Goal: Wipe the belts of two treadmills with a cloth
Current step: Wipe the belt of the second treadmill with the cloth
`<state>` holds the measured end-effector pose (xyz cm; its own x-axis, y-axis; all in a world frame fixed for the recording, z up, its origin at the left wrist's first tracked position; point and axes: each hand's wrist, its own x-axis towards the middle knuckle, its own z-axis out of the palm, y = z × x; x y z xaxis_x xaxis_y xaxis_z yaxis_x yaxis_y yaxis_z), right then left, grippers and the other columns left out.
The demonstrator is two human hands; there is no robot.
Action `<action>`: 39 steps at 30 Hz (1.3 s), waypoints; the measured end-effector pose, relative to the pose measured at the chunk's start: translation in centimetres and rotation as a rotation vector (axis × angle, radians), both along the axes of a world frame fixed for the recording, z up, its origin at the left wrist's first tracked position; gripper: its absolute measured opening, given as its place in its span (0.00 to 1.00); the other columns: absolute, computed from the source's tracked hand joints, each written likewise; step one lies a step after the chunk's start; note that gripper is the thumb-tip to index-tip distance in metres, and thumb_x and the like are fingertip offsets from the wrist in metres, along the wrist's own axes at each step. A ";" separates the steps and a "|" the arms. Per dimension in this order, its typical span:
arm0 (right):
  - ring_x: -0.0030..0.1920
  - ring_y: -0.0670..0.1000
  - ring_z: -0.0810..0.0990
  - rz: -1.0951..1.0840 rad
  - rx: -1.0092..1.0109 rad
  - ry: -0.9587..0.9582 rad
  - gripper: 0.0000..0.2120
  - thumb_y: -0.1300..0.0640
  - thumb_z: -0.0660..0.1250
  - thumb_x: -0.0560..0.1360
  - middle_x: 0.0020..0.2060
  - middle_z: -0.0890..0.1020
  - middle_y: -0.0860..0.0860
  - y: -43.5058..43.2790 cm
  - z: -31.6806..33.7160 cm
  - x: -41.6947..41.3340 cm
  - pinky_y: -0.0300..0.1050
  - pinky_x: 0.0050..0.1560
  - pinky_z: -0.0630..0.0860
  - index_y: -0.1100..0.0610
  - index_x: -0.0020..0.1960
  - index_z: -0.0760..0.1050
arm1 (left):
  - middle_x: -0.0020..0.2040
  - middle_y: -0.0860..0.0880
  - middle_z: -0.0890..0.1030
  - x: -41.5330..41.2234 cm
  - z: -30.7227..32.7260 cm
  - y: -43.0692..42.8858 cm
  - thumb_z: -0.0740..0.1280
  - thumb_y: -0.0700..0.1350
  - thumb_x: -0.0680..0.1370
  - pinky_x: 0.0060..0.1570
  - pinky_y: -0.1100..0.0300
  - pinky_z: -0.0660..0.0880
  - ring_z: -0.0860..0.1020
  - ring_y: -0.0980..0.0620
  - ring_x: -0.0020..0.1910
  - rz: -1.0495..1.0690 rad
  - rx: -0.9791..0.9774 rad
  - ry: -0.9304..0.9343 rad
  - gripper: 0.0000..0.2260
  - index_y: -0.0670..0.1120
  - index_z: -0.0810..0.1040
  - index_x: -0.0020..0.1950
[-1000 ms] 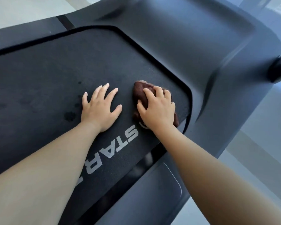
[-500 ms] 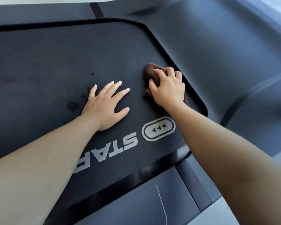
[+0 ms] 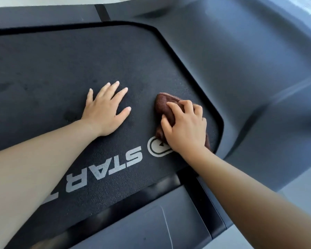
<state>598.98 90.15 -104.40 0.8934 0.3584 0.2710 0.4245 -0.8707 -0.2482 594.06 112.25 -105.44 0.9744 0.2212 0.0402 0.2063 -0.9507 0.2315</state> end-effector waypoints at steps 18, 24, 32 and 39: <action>0.62 0.57 0.66 0.160 -0.012 0.027 0.19 0.42 0.60 0.73 0.62 0.72 0.50 2.7 0.7 6.7 0.54 0.53 0.67 0.45 0.62 0.73 | 0.77 0.53 0.52 0.3 0.0 -0.1 0.51 0.61 0.76 0.71 0.42 0.46 0.48 0.51 0.76 0.019 0.050 0.049 0.28 0.56 0.54 0.76; 0.61 0.57 0.66 0.134 -0.012 -0.009 0.19 0.41 0.60 0.73 0.61 0.72 0.50 4.0 0.0 5.4 0.53 0.51 0.66 0.45 0.62 0.74 | 0.78 0.50 0.50 3.2 0.0 2.8 0.50 0.60 0.78 0.73 0.50 0.47 0.48 0.49 0.76 0.141 0.038 0.037 0.29 0.52 0.51 0.77; 0.61 0.57 0.66 0.116 -0.032 -0.036 0.19 0.42 0.57 0.74 0.62 0.71 0.50 10.5 -0.1 14.1 0.54 0.53 0.65 0.46 0.62 0.73 | 0.78 0.52 0.51 6.5 -0.4 5.3 0.50 0.63 0.75 0.73 0.47 0.45 0.47 0.52 0.76 0.126 0.030 0.021 0.28 0.59 0.54 0.75; 0.61 0.57 0.65 0.176 -0.051 -0.026 0.20 0.42 0.55 0.75 0.63 0.70 0.51 16.1 0.0 19.5 0.54 0.54 0.65 0.47 0.63 0.72 | 0.78 0.53 0.51 6.4 -0.2 5.0 0.48 0.64 0.74 0.73 0.48 0.45 0.47 0.53 0.76 0.138 0.015 0.003 0.29 0.60 0.54 0.75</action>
<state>618.45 106.22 -104.44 0.8085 0.5225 0.2710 0.5773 -0.7935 -0.1924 600.41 117.26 -105.64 0.9349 0.3524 0.0414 0.3359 -0.9166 0.2167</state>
